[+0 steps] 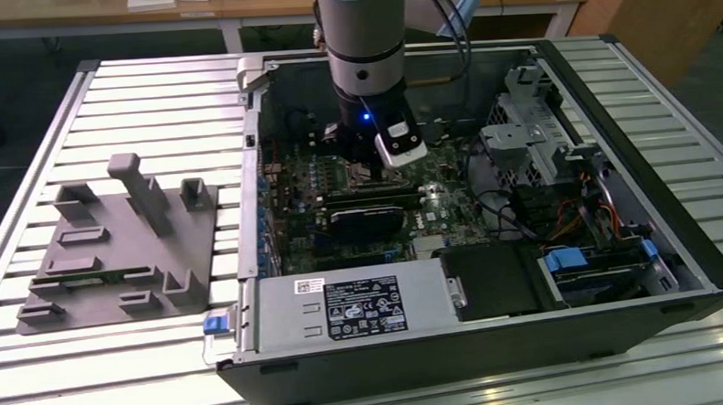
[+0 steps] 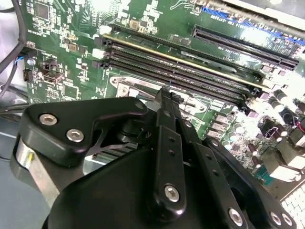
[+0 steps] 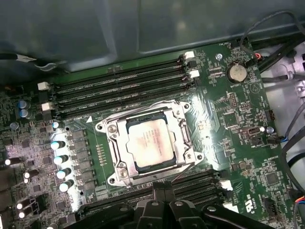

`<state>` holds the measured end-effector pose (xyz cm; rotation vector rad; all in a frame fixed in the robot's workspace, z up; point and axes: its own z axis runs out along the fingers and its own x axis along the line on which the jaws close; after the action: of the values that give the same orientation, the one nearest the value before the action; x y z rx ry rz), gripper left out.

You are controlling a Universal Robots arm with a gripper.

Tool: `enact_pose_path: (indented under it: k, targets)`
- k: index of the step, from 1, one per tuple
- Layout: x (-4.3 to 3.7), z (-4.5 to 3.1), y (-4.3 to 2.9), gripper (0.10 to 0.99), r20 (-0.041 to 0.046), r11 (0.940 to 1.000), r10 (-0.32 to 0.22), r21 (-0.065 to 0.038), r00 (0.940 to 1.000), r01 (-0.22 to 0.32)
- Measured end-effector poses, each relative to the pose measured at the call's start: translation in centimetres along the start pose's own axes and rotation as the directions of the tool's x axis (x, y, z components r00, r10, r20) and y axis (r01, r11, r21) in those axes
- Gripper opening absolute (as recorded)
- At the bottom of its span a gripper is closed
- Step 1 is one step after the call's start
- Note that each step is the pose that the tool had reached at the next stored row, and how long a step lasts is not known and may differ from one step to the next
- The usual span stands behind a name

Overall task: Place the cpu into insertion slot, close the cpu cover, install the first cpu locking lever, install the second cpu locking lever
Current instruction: 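Install the second cpu locking lever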

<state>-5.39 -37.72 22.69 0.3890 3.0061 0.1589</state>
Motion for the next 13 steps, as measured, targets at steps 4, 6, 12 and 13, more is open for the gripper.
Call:
enact_pose_path:
  k: [4, 6, 12, 13]
  targets:
    - [0.20, 0.10, -0.52, 0.106, -0.0074, 0.9996, 0.003, -0.029, 1.0000, -0.004]
    - [0.35, 0.17, -0.81, 0.106, -0.0109, 0.9991, 0.005, -0.042, 0.9999, -0.005]
    - [0.63, 0.50, -1.74, 0.106, -0.0175, 0.9977, 0.007, -0.067, 0.9998, -0.008]
    - [0.65, 0.56, -1.89, 0.106, -0.0183, 0.9975, 0.008, -0.070, 0.9998, -0.009]
